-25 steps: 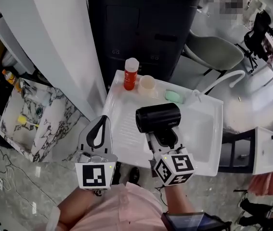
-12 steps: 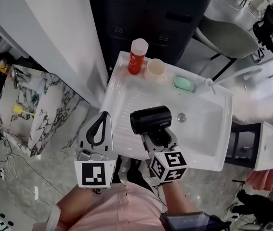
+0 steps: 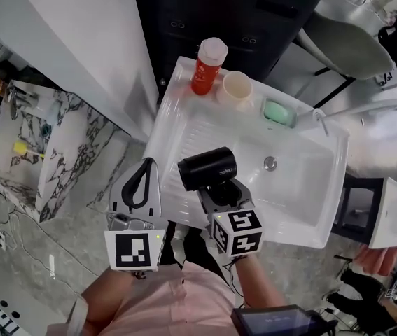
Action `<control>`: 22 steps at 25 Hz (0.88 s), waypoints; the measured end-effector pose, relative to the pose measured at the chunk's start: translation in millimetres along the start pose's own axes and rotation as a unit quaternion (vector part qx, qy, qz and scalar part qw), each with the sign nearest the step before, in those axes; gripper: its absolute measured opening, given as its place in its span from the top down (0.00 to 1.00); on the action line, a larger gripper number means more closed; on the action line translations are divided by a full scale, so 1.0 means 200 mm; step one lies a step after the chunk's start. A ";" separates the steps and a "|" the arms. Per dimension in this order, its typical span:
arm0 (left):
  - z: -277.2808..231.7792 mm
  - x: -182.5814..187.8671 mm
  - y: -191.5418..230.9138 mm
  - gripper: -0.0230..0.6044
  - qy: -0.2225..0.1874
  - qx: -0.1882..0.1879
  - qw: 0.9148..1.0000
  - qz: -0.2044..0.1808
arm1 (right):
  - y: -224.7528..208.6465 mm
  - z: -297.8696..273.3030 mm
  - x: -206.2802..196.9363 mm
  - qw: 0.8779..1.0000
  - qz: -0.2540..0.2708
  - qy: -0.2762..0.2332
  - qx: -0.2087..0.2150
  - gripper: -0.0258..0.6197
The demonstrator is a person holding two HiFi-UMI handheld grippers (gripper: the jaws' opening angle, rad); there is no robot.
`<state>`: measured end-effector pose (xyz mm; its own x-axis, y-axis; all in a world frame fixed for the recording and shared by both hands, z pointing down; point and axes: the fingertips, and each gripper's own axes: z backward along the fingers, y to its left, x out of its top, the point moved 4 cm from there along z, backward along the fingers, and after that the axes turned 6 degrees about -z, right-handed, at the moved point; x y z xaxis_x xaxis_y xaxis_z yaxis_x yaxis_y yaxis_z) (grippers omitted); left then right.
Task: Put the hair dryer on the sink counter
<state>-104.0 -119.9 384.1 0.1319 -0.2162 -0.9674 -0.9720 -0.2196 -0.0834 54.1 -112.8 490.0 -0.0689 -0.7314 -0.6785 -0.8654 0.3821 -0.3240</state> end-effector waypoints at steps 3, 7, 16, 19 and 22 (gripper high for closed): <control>-0.01 -0.01 0.02 0.95 0.001 0.003 1.000 0.004 | 0.02 -0.05 -0.04 0.999 0.013 0.038 0.003 0.58; -0.03 -0.01 0.06 0.95 0.002 0.007 1.000 0.009 | 0.02 -0.11 -0.08 0.997 0.021 0.080 0.001 0.58; -0.08 -0.04 0.11 0.95 0.005 0.006 1.000 0.015 | 0.02 -0.21 -0.17 0.988 0.035 0.151 0.004 0.58; -0.10 -0.04 0.12 0.95 0.006 0.006 1.000 0.015 | 0.02 -0.24 -0.18 0.986 0.035 0.165 0.004 0.58; -0.11 -0.05 0.13 0.95 0.008 0.007 1.000 0.015 | 0.01 -0.25 -0.20 0.984 0.034 0.176 0.001 0.58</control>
<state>-126.1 -144.1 396.8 0.1066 -0.2375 -0.9655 -0.9780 -0.2000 -0.0587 29.1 -110.6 550.4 -0.2944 -0.8546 -0.4278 -0.8520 0.4374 -0.2876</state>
